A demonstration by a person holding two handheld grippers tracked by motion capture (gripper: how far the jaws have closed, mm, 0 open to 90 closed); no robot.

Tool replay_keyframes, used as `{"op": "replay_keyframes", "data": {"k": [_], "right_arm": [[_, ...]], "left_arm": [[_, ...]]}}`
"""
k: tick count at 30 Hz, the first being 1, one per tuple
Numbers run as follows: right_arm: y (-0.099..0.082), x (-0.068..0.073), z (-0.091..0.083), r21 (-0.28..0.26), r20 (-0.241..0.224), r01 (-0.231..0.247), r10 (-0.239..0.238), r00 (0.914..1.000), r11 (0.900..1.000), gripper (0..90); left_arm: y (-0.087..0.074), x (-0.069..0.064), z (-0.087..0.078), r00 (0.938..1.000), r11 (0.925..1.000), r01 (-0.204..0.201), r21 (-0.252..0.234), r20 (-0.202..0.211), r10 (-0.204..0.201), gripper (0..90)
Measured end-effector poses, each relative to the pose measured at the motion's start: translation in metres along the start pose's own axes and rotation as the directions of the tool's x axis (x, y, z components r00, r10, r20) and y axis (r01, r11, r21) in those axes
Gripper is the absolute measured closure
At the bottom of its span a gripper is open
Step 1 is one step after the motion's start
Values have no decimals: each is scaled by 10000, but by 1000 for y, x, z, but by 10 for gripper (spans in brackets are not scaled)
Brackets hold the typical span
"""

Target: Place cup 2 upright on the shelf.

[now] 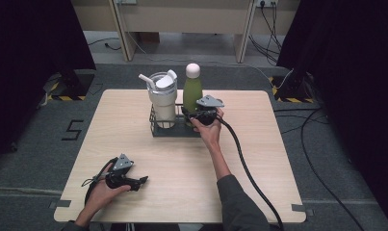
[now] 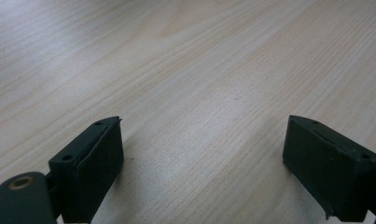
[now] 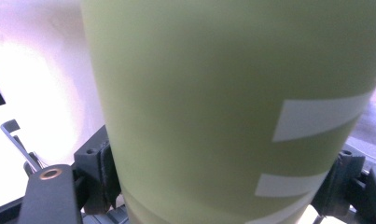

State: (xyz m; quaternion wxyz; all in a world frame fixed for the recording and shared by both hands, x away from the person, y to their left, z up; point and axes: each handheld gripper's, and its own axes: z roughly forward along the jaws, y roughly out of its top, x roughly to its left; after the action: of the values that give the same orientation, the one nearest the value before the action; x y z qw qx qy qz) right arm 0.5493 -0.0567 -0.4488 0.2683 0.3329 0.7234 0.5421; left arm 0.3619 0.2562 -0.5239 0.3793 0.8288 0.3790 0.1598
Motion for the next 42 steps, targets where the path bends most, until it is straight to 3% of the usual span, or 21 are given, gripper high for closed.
{"op": "replay_keyframes", "data": {"k": [24,26,30,42], "right_arm": [[-4,0,2,-7,-34,72,-72,10000,10000,198],[-4,0,1,26,104,126,-127,9999,9999,152],[-6,-2,-2,48,48,-137,136,9999,9999,148],[-6,-2,-21,-114,52,-40,41,10000,9999,150]], "left_arm": [[0,0,0,10000,10000,-4,21,-1,4,116],[0,0,0,10000,10000,-6,-1,-4,6,116],[0,0,0,10000,10000,-7,18,1,7,116],[0,0,0,10000,10000,7,15,1,-7,116]]}}
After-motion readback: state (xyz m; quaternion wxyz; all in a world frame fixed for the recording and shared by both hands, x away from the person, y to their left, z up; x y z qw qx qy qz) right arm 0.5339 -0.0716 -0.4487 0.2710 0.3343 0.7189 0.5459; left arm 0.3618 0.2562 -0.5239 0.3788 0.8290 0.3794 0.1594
